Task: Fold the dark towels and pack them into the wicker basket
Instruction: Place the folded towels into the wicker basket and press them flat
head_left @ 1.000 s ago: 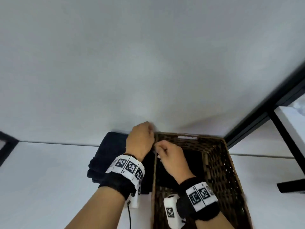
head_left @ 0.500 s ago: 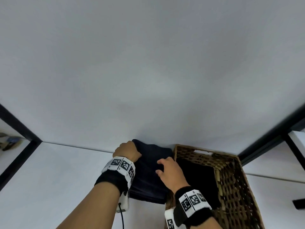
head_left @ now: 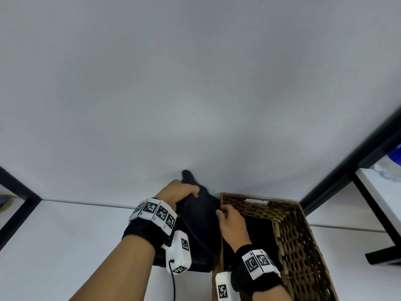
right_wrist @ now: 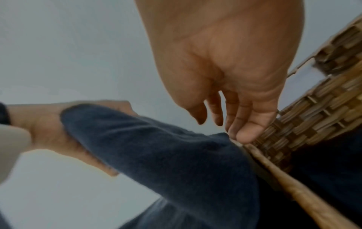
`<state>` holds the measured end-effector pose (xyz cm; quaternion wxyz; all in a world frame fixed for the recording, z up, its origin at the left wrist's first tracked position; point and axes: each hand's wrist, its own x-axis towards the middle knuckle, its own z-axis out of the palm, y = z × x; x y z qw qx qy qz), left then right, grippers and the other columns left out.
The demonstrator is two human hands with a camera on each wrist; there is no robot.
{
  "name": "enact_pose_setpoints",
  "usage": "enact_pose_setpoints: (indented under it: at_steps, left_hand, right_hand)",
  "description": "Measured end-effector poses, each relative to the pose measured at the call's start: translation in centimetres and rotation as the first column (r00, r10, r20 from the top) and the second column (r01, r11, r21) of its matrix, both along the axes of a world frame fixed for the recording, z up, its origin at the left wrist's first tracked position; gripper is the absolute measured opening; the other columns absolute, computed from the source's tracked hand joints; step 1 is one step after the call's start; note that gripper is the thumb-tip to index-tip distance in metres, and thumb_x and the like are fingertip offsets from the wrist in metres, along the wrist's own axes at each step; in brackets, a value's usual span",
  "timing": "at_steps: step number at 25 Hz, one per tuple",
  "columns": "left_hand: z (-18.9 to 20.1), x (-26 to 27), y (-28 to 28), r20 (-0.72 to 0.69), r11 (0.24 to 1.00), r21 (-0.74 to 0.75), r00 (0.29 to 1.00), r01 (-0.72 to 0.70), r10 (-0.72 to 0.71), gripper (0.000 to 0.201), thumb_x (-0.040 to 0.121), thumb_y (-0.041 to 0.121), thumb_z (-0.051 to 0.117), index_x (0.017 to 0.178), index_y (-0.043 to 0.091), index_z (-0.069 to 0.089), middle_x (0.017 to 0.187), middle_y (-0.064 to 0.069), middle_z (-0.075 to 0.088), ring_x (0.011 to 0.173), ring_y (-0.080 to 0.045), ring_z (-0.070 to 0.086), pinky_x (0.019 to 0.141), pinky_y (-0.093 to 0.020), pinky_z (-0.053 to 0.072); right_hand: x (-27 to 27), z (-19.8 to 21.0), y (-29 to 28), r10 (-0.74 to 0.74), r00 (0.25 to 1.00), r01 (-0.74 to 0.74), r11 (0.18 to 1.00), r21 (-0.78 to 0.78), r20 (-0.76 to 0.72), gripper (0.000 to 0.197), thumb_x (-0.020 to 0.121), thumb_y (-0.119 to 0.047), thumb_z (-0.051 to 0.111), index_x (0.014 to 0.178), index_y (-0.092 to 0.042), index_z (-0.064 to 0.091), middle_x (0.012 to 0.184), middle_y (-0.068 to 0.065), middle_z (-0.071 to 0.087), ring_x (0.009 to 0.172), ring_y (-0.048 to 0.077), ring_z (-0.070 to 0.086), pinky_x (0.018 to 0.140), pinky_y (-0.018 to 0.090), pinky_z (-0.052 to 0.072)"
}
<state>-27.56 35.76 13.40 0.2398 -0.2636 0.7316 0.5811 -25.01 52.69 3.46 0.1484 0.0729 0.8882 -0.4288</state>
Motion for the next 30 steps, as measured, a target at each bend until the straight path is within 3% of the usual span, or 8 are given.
enact_pose_setpoints:
  at_steps: [2,5,7,15,19,22,26,30]
  left_hand:
    - [2.3,0.3,2.6,-0.077,0.989,0.142,0.996,0.045,-0.034,0.038,0.074,0.003,0.062,0.111,-0.006,0.061,0.099,-0.024,0.069,0.082,-0.033,0.067,0.072,-0.038,0.056]
    - [4.7,0.7,6.9,-0.148,0.929,0.353,0.987,0.111,-0.062,0.034,0.078,-0.001,0.056,0.112,-0.001,0.062,0.098,-0.021,0.069,0.086,-0.032,0.067,0.082,-0.04,0.055]
    - [4.4,0.7,8.7,-0.139,0.893,0.437,0.989,0.111,-0.055,0.027,0.08,0.0,0.054,0.105,0.003,0.063,0.091,-0.018,0.068,0.081,-0.03,0.066,0.078,-0.039,0.055]
    - [-7.5,0.8,15.5,0.043,0.996,0.054,0.997,0.068,-0.071,0.038,0.085,0.007,0.052,0.122,0.0,0.051,0.104,-0.012,0.056,0.097,-0.03,0.059,0.082,-0.035,0.05]
    - [-13.1,1.0,18.3,0.137,0.769,-0.503,0.915,0.395,-0.38,0.068,0.093,0.017,0.053,0.15,0.01,0.017,0.151,-0.016,0.021,0.136,-0.038,0.031,0.109,-0.042,0.033]
    - [-17.1,1.4,20.1,0.343,0.513,-0.505,0.707,0.694,-0.619,0.074,0.093,0.017,0.054,0.153,0.014,0.011,0.16,-0.016,0.001,0.145,-0.036,0.016,0.114,-0.046,0.028]
    - [-19.5,0.3,20.7,0.529,0.396,-0.436,0.586,0.808,-0.614,0.075,0.098,0.011,0.043,0.154,0.018,-0.007,0.16,-0.013,-0.018,0.148,-0.034,0.0,0.115,-0.05,0.021]
    - [-17.3,-0.2,19.9,0.435,0.413,-0.455,0.602,0.789,-0.67,0.061,0.093,0.013,0.052,0.149,0.013,0.027,0.156,-0.02,0.021,0.139,-0.037,0.032,0.111,-0.047,0.034]
  right_hand:
    - [-0.1,1.3,0.2,-0.192,0.967,0.236,0.922,-0.308,0.167,0.05,0.087,-0.06,0.055,0.106,-0.015,0.061,0.099,0.009,0.07,0.092,0.025,0.066,0.081,0.041,0.054]
    - [0.0,4.3,3.2,-0.209,0.8,0.59,0.45,-0.671,0.563,0.05,0.094,-0.055,0.047,0.083,-0.011,0.066,0.065,0.009,0.072,0.072,0.025,0.062,0.063,0.037,0.048]
    - [0.3,5.6,7.3,-0.162,0.796,0.6,0.343,-0.723,0.583,0.048,0.094,-0.049,0.051,0.091,-0.009,0.077,0.088,0.015,0.076,0.085,0.031,0.07,0.074,0.04,0.052]
    - [-0.9,-3.5,18.8,-0.468,0.858,0.513,0.744,-0.429,0.213,0.042,0.09,-0.024,0.067,0.129,-0.015,0.055,0.113,0.01,0.067,0.099,0.023,0.067,0.086,0.037,0.054]
    - [-1.3,-10.4,18.5,-0.193,0.981,0.192,0.976,0.1,-0.001,0.052,0.095,-0.026,0.056,0.144,-0.017,0.04,0.146,0.012,0.045,0.133,0.029,0.044,0.111,0.039,0.035]
    - [-0.7,-14.0,17.2,0.226,0.974,-0.201,0.89,0.408,-0.014,0.054,0.101,-0.034,0.037,0.152,-0.022,0.023,0.162,0.006,0.013,0.148,0.028,0.013,0.119,0.044,0.02]
    - [-1.2,-15.7,16.7,0.308,0.936,-0.35,0.784,0.513,0.168,0.058,0.104,-0.038,0.02,0.155,-0.02,0.0,0.163,0.004,-0.007,0.15,0.024,-0.005,0.121,0.045,0.007]
    - [-2.5,-12.4,16.6,0.279,0.911,-0.402,0.771,0.494,0.304,0.059,0.1,-0.032,0.037,0.153,-0.021,0.015,0.163,0.004,0.007,0.148,0.028,0.011,0.117,0.047,0.019]
